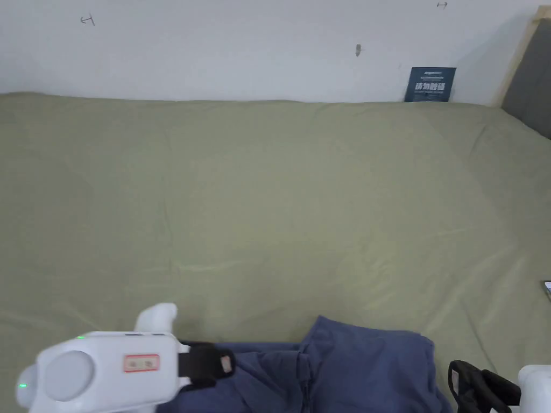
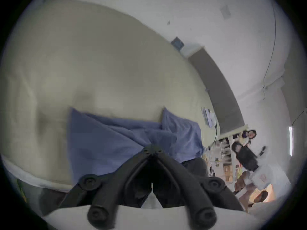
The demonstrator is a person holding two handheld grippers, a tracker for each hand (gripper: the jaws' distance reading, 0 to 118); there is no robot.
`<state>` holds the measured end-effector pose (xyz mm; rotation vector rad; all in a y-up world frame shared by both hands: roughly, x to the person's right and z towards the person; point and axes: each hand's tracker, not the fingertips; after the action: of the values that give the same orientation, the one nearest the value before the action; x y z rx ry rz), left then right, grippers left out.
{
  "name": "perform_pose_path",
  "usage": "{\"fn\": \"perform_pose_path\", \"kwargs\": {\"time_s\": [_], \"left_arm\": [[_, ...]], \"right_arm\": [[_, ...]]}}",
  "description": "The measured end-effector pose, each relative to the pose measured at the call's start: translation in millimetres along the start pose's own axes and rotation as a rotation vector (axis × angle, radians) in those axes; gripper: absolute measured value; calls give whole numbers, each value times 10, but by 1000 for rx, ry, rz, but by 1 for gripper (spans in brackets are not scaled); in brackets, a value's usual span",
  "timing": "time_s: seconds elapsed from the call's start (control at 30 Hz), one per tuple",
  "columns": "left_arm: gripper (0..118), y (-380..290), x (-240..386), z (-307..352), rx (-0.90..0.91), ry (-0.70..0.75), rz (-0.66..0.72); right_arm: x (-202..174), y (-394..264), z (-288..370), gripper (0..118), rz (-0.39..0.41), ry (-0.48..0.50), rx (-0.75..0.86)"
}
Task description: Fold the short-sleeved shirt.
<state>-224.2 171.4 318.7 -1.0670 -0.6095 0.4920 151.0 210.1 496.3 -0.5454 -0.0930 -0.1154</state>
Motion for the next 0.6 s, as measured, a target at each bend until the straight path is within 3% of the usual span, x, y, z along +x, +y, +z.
{"fn": "perform_pose_path", "kwargs": {"time_s": [0.17,0.33,0.37,0.4,0.47,0.6], "left_arm": [[0,93,-567,381,23,137,61],[0,84,-773,313,-39,163,38],[8,78,-802,304,-30,144,35],[29,84,-823,289,-20,102,28],[116,101,-872,231,-21,47,11],[118,149,-972,13,-84,-34,84]], "right_arm": [[-201,40,-36,0,31,39,12],[-323,37,-66,0,43,59,1],[-336,36,-71,0,45,61,-3],[-349,37,-72,0,52,60,-7],[-369,43,-58,0,70,54,-6],[-370,39,-48,0,72,38,-6]]}}
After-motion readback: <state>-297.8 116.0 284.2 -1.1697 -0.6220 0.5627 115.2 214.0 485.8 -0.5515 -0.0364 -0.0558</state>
